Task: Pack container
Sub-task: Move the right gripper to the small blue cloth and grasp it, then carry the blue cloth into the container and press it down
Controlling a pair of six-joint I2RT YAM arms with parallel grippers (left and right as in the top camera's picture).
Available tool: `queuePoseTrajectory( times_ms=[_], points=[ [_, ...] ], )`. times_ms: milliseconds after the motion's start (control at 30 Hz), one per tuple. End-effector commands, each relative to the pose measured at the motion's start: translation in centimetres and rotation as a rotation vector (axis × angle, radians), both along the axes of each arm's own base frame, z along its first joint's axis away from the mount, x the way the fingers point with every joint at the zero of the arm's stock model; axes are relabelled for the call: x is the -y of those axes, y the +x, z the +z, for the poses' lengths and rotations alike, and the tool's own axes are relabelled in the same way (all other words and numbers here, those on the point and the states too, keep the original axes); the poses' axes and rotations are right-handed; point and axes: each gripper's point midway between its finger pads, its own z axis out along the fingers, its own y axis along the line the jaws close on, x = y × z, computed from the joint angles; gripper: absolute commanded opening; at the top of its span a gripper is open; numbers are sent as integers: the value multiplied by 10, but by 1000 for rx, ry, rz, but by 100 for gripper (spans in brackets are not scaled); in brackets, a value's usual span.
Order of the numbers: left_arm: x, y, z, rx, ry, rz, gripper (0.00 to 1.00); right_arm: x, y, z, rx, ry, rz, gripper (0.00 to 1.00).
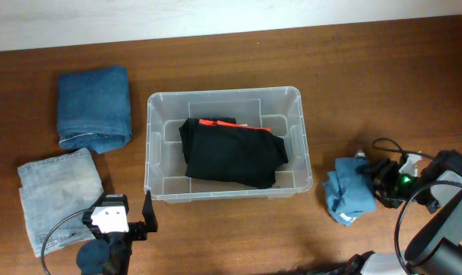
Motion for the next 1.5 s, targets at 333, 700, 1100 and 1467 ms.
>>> queuePoseTrajectory(
  times_ms=[333,700,1100,1467],
  points=[
    [0,0,-6,-11,15,-6,100,-26,19,79,140,165,39,4],
    [0,0,-6,-11,15,-6,100,-116,48,274,569,-43,424,4],
    [0,0,-6,-11,14,-6,100,-311,61,337,865,72,867,4],
    [0,0,-6,-11,14,-6,100,-456,84,221,645,135,967,4]
  ],
)
